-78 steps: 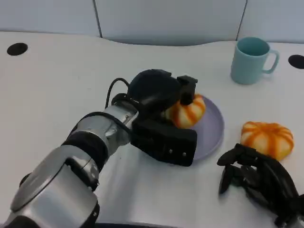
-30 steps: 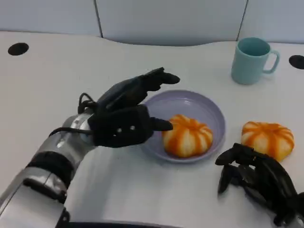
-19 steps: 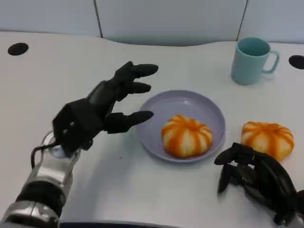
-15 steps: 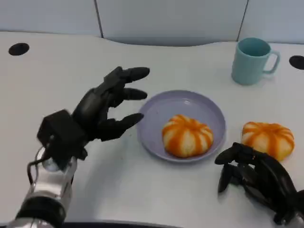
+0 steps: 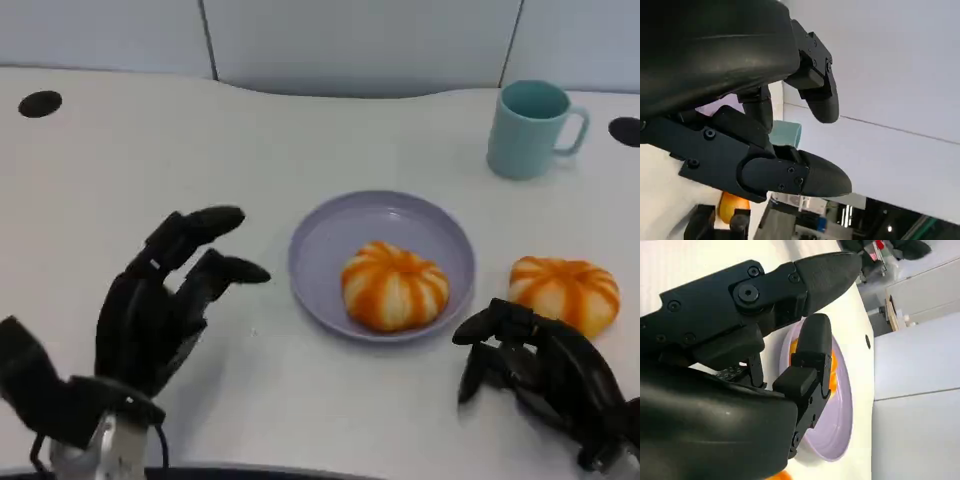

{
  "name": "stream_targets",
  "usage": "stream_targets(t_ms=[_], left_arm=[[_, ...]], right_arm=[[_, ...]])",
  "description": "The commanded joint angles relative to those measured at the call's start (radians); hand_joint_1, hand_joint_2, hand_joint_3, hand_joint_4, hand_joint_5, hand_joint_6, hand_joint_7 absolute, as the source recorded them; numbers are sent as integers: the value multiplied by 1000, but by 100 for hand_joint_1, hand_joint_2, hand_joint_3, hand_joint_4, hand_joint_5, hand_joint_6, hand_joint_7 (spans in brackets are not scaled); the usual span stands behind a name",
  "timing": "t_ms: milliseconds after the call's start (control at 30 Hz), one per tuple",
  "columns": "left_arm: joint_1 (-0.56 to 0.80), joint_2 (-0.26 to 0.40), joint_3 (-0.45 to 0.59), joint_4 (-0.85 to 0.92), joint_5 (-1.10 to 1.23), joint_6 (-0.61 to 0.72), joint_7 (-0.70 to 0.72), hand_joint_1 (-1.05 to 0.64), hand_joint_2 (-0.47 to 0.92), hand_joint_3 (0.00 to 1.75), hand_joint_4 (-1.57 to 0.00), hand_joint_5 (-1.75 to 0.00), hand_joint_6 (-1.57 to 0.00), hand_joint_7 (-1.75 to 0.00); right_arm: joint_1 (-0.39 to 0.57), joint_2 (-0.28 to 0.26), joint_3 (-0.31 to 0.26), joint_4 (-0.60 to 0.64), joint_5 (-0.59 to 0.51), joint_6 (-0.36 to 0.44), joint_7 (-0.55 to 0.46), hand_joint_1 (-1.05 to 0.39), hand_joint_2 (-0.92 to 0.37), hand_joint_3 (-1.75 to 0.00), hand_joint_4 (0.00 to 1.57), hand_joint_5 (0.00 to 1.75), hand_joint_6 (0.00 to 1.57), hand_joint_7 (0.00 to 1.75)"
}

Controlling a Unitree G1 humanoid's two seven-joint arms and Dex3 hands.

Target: Grasp the bread from the table and place it into the plate.

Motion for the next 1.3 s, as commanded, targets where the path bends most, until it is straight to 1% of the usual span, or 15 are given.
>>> stream_targets(t_ms=[33,133,233,333,433,500,667,800,933,1000,1167,1300], left_arm=[[80,-7,17,-105,-22,63,9,-82,92,22,-36,-173,-36,-133],[134,-13,25,-162,-37,101,10,-79,92,22,-35,-174,-35,-136],[163,-16,36,-184,-32,109,9,-78,92,23,-34,-175,-34,-137],[192,-19,53,-191,-37,118,8,-75,92,21,-39,-175,-32,-145],[205,-26,69,-188,-40,125,15,-74,92,19,-39,-175,-32,-151],[207,-33,80,-180,-40,119,18,-74,92,18,-39,-175,-32,-153],[213,-42,103,-152,-29,108,26,-72,92,18,-41,-175,-34,-156],[215,-46,113,-139,-24,110,37,-73,92,17,-43,-175,-37,-159],[210,-40,124,-104,-16,106,31,-73,92,17,-44,-175,-35,-160],[202,-34,128,-80,-10,102,32,-72,92,16,-45,-175,-33,-164],[178,-29,135,-22,21,54,42,-74,92,14,-49,-175,-32,-170],[167,-21,132,17,50,1,33,-75,92,14,-50,-175,-34,-174]], right_arm=[[31,-11,-2,16,-12,20,-22,-57,-92,-11,64,155,73,102],[28,-8,-8,19,1,38,-13,-56,-92,-10,63,155,73,102],[26,-10,-8,23,-1,35,-12,-56,-92,-9,64,155,73,102],[26,-13,-9,29,-4,27,-9,-57,-92,-9,63,154,73,102],[24,-15,-13,40,-2,15,-2,-57,-92,-10,63,153,73,101],[22,-15,-19,49,4,8,9,-56,-92,-11,62,152,73,101],[23,-17,-21,43,1,28,6,-56,-92,-9,63,151,74,100],[23,-18,-19,48,-9,12,2,-57,-92,-10,65,150,75,99],[25,-13,-26,48,2,10,13,-54,-92,-10,68,151,75,98],[24,-11,-31,57,3,1,16,-54,-92,-11,69,151,75,98],[19,-14,-33,73,-5,-22,25,-56,-92,-13,69,152,76,97],[16,-14,-32,71,-8,-15,20,-57,-92,-12,68,153,76,98]])
